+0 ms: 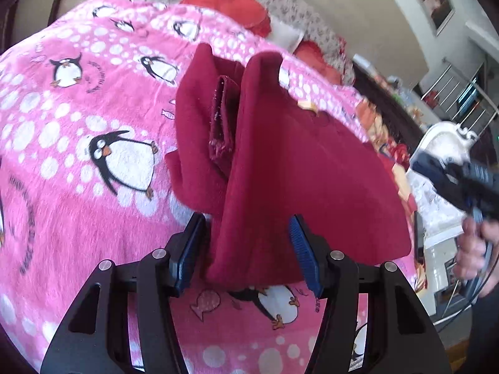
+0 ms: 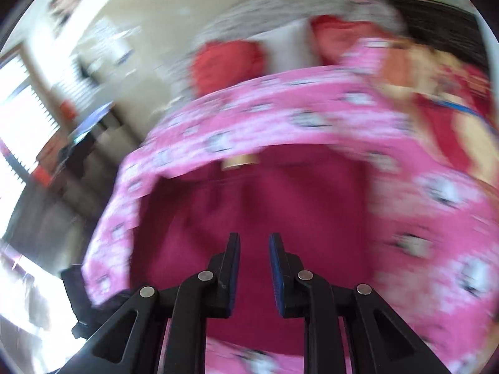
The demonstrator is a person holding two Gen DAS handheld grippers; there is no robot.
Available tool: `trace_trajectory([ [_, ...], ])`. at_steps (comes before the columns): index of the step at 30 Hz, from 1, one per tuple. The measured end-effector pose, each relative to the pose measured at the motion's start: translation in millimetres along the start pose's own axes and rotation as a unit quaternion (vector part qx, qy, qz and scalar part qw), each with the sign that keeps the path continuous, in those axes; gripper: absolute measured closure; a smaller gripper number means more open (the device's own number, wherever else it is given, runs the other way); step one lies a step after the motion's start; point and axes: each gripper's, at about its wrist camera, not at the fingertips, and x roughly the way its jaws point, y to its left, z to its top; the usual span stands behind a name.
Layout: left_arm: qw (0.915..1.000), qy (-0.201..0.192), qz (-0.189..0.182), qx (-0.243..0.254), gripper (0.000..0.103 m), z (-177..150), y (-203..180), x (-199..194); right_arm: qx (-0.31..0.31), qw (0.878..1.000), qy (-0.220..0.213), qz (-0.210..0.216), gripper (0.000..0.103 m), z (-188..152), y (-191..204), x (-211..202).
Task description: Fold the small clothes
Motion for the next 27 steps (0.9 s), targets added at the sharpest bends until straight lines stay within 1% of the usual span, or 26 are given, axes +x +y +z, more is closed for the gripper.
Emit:
trace_trajectory([
  [1,1.0,-0.008,-0.004,0.002,0.047,-2,1,1,-0.009,1.0,0.008,0.024,0.085,4,14,14],
  [2,0.9999,-0.014,-0.01,0.001,0.047,-4,3,1,-0.014,0.998,0.021,0.066,0.082,13,30,36],
  [3,0.9998,-0.014,-0.014,-0.002,0.047,-3,4,2,-0.012,0.995,0.035,0.094,0.076,18,42,54],
  [4,0.9998,-0.012,-0.013,-0.004,0.052,-2,6,2,-0.003,0.993,0.047,0.111,0.051,24,53,71],
  [5,0.9999,-0.012,-0.01,-0.007,0.058,-2,8,2,0.018,0.99,0.06,0.124,0.033,35,60,93],
  [6,0.9998,-0.014,-0.01,-0.01,0.06,-2,10,2,0.037,0.989,0.063,0.129,0.033,41,65,106],
  [7,0.9998,-0.016,-0.009,-0.012,0.064,-4,13,1,0.067,0.986,0.073,0.132,0.033,50,68,123],
  [8,0.9997,-0.017,-0.009,-0.011,0.065,-4,15,0,0.085,0.984,0.087,0.134,0.033,57,70,138],
  [10,0.9998,-0.021,-0.003,-0.004,0.066,-5,12,-1,0.103,0.975,0.149,0.129,0.033,67,82,175],
  [11,0.9998,-0.022,0.0,-0.001,0.066,-6,11,-1,0.103,0.969,0.185,0.125,0.033,69,89,193],
  [12,0.9997,-0.023,0.0,0.001,0.066,-6,10,-1,0.1,0.965,0.209,0.119,0.033,69,96,205],
  [14,0.9997,-0.023,-0.003,0.0,0.066,-6,12,-1,0.091,0.961,0.243,0.094,0.033,70,108,222],
  [16,0.9997,-0.023,-0.007,-0.002,0.066,-6,14,-1,0.057,0.962,0.257,0.067,0.033,76,127,239],
  [18,0.9997,-0.022,-0.012,-0.004,0.066,-7,16,-2,0.013,0.962,0.271,0.014,0.033,78,145,254],
  [19,0.9996,-0.022,-0.014,-0.005,0.066,-7,16,-2,-0.011,0.96,0.28,-0.016,0.033,77,154,264],
  [20,0.9996,-0.021,-0.017,-0.007,0.066,-7,17,-3,-0.025,0.956,0.289,-0.034,0.033,77,159,271],
  [23,0.9996,-0.021,-0.018,-0.008,0.066,-8,18,-4,-0.078,0.937,0.326,-0.098,0.033,70,179,299],
  [25,0.9995,-0.021,-0.02,-0.01,0.066,-8,19,-4,-0.103,0.929,0.332,-0.126,0.033,68,186,310],
  [27,0.9995,-0.021,-0.02,-0.009,0.066,-8,19,-5,-0.124,0.921,0.337,-0.152,0.042,65,189,319],
])
